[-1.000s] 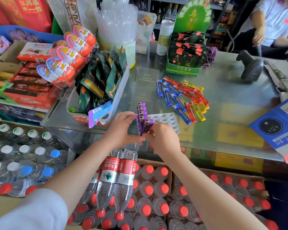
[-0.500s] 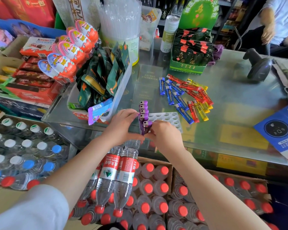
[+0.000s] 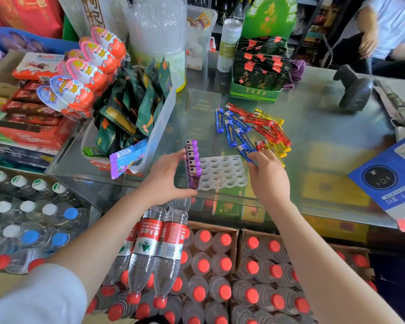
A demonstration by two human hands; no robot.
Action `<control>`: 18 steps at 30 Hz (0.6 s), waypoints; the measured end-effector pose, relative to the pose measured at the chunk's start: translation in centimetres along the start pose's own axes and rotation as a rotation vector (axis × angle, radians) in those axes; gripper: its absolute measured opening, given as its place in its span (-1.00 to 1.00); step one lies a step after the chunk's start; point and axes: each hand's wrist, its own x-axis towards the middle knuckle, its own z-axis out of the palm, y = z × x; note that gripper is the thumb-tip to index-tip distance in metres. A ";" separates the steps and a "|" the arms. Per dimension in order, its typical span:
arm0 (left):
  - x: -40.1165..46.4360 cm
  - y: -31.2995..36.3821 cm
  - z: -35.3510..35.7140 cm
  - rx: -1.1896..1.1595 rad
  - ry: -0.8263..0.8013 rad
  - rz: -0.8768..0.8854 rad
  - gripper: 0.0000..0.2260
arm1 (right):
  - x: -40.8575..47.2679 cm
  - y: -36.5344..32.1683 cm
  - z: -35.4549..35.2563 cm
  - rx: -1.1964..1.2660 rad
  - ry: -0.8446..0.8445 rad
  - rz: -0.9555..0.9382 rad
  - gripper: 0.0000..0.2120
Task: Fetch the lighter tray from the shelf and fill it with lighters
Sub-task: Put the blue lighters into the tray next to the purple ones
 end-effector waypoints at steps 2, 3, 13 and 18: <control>0.0 0.5 -0.1 -0.026 -0.002 0.000 -0.27 | 0.7 0.5 0.2 -0.096 -0.034 0.030 -0.77; -0.1 0.8 -0.2 -0.036 -0.008 -0.001 -0.28 | 1.0 0.6 0.3 -0.125 -0.057 0.045 -0.77; 1.0 0.4 0.1 -0.053 -0.064 0.018 -0.33 | 3.6 0.8 -1.0 0.061 -0.114 0.085 -0.89; 1.2 0.7 0.2 -0.057 -0.064 0.031 -0.25 | 2.8 -2.1 -1.5 0.557 -0.122 0.045 -0.87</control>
